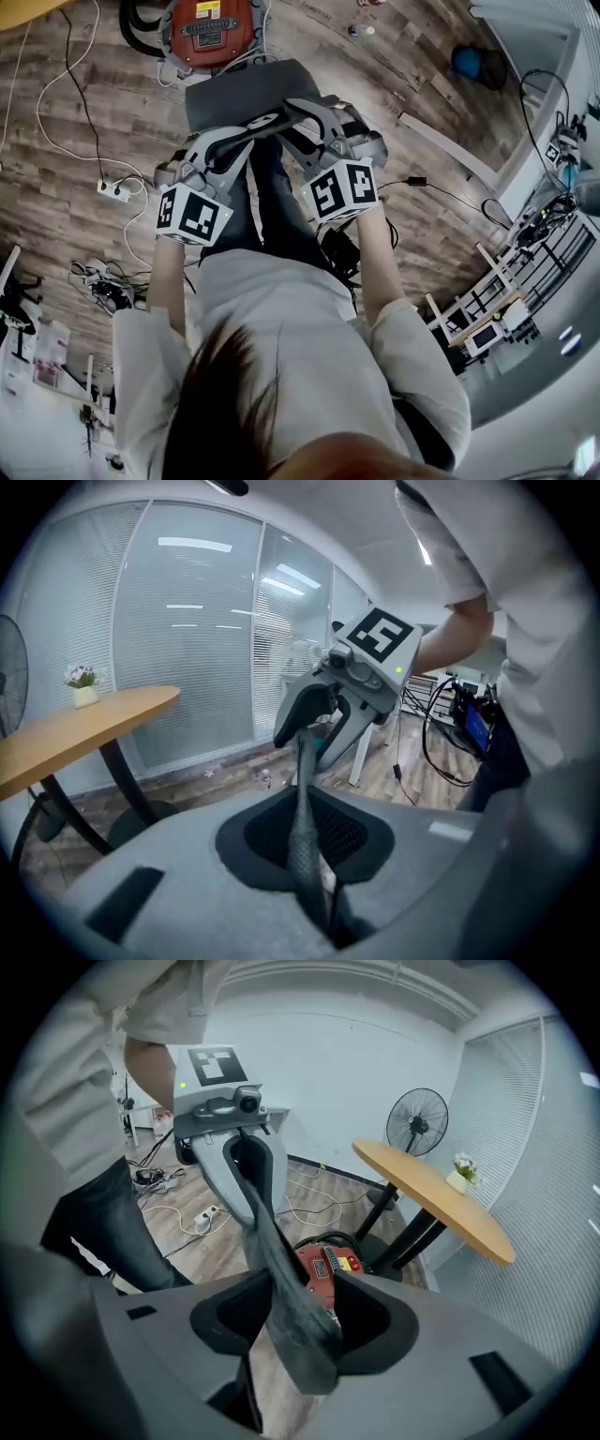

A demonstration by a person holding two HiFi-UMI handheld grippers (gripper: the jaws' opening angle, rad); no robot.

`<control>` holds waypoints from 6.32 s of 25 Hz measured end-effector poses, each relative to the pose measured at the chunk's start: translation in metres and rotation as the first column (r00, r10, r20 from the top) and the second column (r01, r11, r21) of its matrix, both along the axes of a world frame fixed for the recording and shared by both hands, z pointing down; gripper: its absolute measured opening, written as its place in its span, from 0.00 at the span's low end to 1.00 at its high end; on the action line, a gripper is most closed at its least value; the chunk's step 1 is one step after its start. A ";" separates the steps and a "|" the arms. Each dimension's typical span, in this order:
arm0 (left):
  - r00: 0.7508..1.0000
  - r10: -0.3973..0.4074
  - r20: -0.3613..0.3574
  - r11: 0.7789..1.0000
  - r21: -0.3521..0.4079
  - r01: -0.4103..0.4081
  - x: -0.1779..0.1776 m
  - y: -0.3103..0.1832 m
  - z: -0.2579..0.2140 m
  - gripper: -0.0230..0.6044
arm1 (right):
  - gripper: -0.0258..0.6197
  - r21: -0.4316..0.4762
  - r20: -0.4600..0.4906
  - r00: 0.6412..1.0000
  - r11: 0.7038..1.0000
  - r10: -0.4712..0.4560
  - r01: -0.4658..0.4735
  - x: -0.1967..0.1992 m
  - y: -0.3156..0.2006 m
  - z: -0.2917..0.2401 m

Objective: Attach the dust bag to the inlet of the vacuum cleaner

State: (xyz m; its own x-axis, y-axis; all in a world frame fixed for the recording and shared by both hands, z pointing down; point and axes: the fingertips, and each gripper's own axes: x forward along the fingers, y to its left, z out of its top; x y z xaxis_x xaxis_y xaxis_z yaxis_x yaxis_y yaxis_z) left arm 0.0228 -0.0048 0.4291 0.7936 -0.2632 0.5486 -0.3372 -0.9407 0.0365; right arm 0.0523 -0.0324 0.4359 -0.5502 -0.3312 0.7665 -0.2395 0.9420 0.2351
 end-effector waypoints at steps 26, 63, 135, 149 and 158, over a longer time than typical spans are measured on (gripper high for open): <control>0.997 0.081 -0.021 0.983 -0.166 -0.083 -0.006 0.076 0.049 0.10 | 0.19 -0.189 -0.036 0.993 0.976 -0.115 0.106 -0.006 0.090 0.044; 0.946 -0.003 0.325 0.974 -0.214 0.076 -0.037 0.008 0.305 0.11 | 0.11 -0.320 -0.104 0.993 0.944 0.048 -0.079 -0.033 0.026 0.293; 0.930 0.042 0.366 0.976 -0.215 0.041 -0.028 -0.035 0.347 0.14 | 0.11 -0.345 -0.123 0.977 0.916 0.174 -0.207 -0.023 -0.006 0.336; 0.936 -0.106 0.337 0.965 -0.191 0.178 -0.034 -0.031 0.347 0.14 | 0.11 -0.298 -0.168 0.984 0.955 -0.056 0.004 -0.028 -0.008 0.334; 0.935 -0.063 0.349 0.976 -0.173 0.130 -0.031 -0.034 0.346 0.14 | 0.11 -0.294 -0.143 0.989 0.956 -0.042 -0.001 -0.026 -0.011 0.335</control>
